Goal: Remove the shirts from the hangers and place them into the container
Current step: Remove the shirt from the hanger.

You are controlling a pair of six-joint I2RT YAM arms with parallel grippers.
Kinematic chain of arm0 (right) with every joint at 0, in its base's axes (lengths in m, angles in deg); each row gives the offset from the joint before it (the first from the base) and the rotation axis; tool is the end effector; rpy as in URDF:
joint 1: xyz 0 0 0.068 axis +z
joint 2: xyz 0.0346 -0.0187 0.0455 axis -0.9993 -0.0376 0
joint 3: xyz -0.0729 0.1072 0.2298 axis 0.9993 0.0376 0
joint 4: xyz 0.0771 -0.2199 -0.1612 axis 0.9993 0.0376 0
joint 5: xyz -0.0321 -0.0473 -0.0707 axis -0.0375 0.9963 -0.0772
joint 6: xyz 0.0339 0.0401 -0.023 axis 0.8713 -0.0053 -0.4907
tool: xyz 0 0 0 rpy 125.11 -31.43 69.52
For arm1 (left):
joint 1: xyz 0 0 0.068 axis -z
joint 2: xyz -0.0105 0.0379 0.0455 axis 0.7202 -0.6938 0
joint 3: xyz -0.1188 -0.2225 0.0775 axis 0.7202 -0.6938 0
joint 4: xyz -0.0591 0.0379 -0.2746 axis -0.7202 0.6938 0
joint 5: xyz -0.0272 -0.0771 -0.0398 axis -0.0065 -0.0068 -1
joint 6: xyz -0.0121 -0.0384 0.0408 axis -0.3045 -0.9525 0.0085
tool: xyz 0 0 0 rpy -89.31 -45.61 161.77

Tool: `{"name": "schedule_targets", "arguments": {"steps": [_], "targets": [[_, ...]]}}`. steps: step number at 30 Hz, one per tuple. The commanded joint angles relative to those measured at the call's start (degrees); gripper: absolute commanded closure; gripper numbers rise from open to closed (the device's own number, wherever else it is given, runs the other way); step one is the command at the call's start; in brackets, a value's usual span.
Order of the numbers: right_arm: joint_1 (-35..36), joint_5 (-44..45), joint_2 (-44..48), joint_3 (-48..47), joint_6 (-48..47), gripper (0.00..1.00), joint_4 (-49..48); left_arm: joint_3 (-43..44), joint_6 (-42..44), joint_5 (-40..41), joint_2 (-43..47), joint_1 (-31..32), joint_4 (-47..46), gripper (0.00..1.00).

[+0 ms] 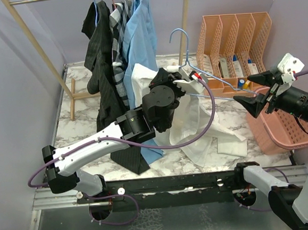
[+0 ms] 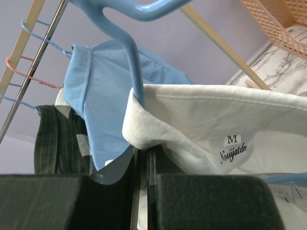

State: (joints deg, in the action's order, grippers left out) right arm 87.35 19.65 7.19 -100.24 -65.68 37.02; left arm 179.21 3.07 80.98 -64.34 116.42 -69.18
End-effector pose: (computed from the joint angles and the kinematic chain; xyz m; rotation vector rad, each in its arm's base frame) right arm 0.0706 0.0260 0.5611 -0.8254 1.5804 0.3480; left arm 0.1445 -0.3062 0.4748 0.7786 1.3395 0.4062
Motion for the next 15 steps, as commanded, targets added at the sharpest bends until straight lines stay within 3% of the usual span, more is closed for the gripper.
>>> {"name": "schedule_targets", "arguments": {"steps": [1,10,13,15], "targets": [[-0.3,-6.5,-1.3,-1.6,-0.6,0.35,5.7,-1.2,-2.0,-3.7,-0.5,0.9,-5.3,1.00],[-0.3,-5.7,-1.1,2.1,-1.5,0.42,6.1,0.1,-1.1,-5.6,-3.1,2.6,-9.2,1.00],[-0.3,-4.6,-1.0,3.2,-1.6,0.54,6.0,0.6,-0.4,-5.7,-3.8,2.9,-10.8,1.00],[-0.3,-4.5,-0.9,3.4,-1.7,0.70,6.3,1.4,-0.4,-5.5,-4.3,3.0,-10.9,1.00]]}}
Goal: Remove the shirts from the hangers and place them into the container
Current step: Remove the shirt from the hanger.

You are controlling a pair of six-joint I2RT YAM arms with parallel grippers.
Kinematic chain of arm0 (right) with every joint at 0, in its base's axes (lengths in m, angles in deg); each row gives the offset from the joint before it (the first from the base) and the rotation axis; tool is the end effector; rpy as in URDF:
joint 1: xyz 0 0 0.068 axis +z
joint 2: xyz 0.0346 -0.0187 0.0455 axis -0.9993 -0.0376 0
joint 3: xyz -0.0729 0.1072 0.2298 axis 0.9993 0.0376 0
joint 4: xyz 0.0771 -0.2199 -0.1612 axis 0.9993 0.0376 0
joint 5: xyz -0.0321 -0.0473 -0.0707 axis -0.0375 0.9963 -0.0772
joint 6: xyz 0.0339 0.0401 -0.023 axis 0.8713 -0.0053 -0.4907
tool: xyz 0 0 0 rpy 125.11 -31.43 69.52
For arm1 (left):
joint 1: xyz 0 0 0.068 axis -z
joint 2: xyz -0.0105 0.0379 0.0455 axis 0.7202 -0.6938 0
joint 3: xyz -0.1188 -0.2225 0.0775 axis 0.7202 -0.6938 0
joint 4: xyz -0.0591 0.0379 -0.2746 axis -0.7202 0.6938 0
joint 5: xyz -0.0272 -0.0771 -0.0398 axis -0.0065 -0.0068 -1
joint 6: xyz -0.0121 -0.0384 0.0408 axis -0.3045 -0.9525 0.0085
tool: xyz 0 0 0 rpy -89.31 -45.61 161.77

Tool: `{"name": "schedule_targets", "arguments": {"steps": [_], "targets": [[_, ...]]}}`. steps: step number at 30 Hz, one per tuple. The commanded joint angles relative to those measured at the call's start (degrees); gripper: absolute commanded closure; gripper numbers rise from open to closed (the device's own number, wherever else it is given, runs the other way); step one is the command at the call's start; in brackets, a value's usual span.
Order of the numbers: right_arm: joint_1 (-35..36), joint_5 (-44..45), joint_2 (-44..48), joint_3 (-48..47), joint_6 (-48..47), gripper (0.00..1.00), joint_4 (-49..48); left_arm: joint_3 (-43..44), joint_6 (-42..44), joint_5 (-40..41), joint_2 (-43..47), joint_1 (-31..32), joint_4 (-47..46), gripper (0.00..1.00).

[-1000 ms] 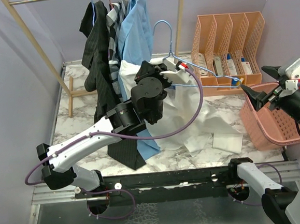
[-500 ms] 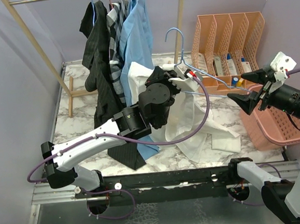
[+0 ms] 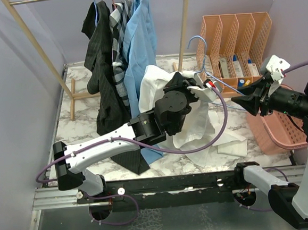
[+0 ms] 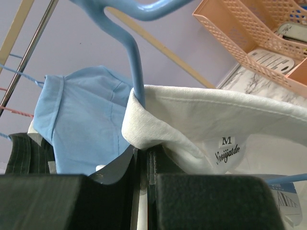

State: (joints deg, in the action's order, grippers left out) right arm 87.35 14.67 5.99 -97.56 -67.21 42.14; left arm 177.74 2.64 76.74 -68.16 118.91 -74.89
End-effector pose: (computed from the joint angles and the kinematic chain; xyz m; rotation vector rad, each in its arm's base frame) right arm 0.0849 0.0284 0.5429 -0.8792 1.6714 0.4869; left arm 0.1375 -0.3391 0.4536 0.8411 1.2840 0.3060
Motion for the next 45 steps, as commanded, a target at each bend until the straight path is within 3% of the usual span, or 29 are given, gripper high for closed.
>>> {"name": "schedule_targets", "arguments": {"steps": [1,3,4,16,18,24,25,27,30,38,45], "targets": [[-0.3,0.6,0.2,0.8,-0.4,0.79,1.4,3.3,0.0,-1.2,-0.9,0.4,-5.3,1.00],[-0.3,1.7,0.1,0.9,0.0,0.95,1.5,4.0,0.2,-1.0,-1.6,0.5,-5.7,1.00],[-0.3,2.4,0.1,1.0,0.0,0.98,1.5,4.4,0.2,-0.9,-2.1,0.4,-6.1,1.00],[-0.3,10.1,0.5,0.8,3.6,0.99,1.0,16.2,-0.6,-0.5,-10.9,2.0,-6.2,0.98],[-0.3,10.8,0.5,0.9,3.9,0.99,0.9,16.3,-1.5,1.7,-12.7,2.4,-5.7,0.78],[-0.3,11.0,0.7,2.5,4.9,0.99,-0.2,7.8,-13.9,5.9,-7.5,3.8,-3.6,0.54],[-0.3,10.9,0.7,2.8,5.2,0.99,-0.4,5.9,-16.2,5.8,-6.1,3.8,-3.4,0.49],[-0.3,10.7,0.6,3.2,5.7,0.99,-0.7,2.7,-20.4,5.4,-3.2,4.0,-3.0,0.28],[-0.4,10.2,0.6,3.3,6.2,0.99,-1.1,-1.5,-23.8,5.1,0.4,4.0,-3.5,0.16],[-0.3,10.5,-0.9,0.8,6.4,0.99,-1.1,-10.2,-30.1,7.7,8.7,4.4,-3.3,0.13],[-0.3,10.5,-6.0,-6.8,6.9,0.99,-1.7,-18.3,-38.0,7.5,18.7,4.7,-0.5,0.17]]}}
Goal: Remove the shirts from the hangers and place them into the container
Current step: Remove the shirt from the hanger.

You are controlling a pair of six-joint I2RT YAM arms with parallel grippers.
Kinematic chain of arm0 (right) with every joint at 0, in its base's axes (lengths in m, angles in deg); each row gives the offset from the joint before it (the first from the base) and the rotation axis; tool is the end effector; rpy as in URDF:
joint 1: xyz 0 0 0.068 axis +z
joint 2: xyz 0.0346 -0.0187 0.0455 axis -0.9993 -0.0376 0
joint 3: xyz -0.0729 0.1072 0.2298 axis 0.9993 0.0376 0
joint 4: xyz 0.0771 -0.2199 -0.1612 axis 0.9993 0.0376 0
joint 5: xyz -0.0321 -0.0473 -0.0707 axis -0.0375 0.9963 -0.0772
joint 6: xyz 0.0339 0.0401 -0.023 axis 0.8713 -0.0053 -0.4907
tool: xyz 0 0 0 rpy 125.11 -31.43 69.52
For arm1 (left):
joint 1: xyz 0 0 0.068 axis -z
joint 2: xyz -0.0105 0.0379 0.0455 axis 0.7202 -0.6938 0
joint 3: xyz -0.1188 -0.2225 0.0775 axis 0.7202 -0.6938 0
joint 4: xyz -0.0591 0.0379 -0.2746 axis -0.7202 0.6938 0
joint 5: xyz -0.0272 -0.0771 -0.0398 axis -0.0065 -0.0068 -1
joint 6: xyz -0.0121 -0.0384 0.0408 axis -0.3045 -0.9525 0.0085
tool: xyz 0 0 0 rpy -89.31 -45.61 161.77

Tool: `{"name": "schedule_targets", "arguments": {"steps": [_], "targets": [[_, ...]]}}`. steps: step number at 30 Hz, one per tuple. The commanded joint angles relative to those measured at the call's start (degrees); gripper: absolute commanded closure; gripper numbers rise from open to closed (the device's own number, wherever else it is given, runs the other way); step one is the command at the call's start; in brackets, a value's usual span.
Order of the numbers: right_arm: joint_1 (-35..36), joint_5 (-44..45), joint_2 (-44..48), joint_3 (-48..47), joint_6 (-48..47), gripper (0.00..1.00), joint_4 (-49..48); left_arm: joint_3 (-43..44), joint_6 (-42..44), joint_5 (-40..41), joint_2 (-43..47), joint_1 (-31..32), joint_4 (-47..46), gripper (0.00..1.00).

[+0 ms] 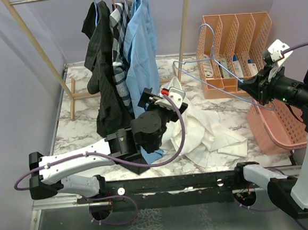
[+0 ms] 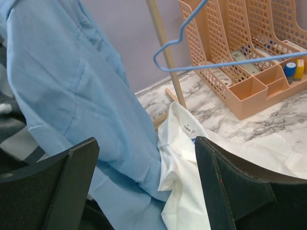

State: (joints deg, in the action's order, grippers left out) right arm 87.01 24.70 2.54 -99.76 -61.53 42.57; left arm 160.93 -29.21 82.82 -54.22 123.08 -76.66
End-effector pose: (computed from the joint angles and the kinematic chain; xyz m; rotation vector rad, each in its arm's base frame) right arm 0.1067 0.0222 0.5435 -0.6956 1.8242 0.3948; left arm 0.1014 -0.2888 0.4263 0.4438 1.4794 -0.1010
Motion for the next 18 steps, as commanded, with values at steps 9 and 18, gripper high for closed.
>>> {"name": "schedule_targets", "arguments": {"steps": [9,18], "targets": [[0.0,-2.9,-10.1,-7.5,7.5,0.99,-14.5,-4.6,-15.3,0.3,11.9,0.9,10.2,0.26],[0.0,-6.9,-28.1,-23.2,17.5,0.99,-22.9,0.3,-20.8,-2.4,10.3,1.2,19.1,0.29]]}}
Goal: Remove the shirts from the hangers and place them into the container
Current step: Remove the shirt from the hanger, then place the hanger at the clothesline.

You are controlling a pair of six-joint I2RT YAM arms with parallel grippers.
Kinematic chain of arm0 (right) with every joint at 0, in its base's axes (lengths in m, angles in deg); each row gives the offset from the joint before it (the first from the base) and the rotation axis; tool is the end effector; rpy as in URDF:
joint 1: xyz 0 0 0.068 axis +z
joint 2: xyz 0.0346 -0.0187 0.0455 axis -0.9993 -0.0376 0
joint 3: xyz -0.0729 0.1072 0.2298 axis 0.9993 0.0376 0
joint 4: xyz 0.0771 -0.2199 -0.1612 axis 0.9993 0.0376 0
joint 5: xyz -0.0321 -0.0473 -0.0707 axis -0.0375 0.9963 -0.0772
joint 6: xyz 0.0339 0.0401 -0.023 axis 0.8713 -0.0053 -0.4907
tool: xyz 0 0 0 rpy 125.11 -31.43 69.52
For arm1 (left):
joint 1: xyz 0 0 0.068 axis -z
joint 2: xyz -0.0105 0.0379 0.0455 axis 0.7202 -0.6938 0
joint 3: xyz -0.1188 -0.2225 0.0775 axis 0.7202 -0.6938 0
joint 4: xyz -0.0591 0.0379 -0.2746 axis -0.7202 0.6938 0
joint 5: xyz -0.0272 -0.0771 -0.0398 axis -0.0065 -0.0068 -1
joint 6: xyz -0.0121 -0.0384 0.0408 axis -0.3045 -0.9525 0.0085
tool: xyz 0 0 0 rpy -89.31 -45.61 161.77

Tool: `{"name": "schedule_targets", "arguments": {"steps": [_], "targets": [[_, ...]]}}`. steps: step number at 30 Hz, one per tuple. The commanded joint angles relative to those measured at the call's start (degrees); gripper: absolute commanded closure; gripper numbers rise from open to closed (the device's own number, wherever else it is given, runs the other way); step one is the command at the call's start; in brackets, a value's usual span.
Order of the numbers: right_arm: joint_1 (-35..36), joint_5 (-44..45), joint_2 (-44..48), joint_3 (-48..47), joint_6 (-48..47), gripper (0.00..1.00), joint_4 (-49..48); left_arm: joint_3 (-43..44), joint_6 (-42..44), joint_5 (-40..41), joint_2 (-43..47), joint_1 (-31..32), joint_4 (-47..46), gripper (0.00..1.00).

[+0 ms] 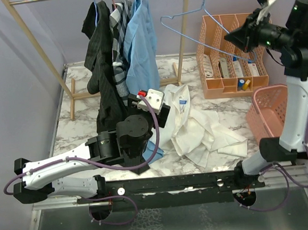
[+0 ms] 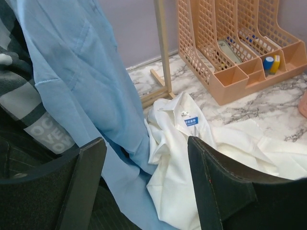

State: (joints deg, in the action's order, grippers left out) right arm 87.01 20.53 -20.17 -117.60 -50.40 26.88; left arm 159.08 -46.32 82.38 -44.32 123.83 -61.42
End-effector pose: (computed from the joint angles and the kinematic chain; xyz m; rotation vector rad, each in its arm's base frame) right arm 0.2290 0.0228 0.5815 -0.5995 1.6976 0.5199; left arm 0.0864 -0.2391 0.4337 0.3288 1.5858 -0.2638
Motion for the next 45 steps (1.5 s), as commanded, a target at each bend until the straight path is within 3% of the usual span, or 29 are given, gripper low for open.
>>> {"name": "schedule_targets", "arguments": {"steps": [1,18,29,45], "targets": [[0.0,-2.6,-6.7,-6.4,7.1,0.99,-8.1,2.4,-3.8,-2.2,0.6,0.5,3.9,0.29],[1.3,-2.5,-15.0,-9.2,14.3,0.99,-20.4,3.3,-3.8,-0.2,-0.2,0.6,5.0,0.31],[11.6,12.9,-17.1,-9.0,10.8,0.99,-21.7,3.0,-4.2,0.7,-0.9,0.6,5.0,0.31],[16.0,24.8,-20.7,-8.3,9.2,0.99,-24.1,1.4,-5.5,0.7,-0.8,0.6,4.9,0.31]]}}
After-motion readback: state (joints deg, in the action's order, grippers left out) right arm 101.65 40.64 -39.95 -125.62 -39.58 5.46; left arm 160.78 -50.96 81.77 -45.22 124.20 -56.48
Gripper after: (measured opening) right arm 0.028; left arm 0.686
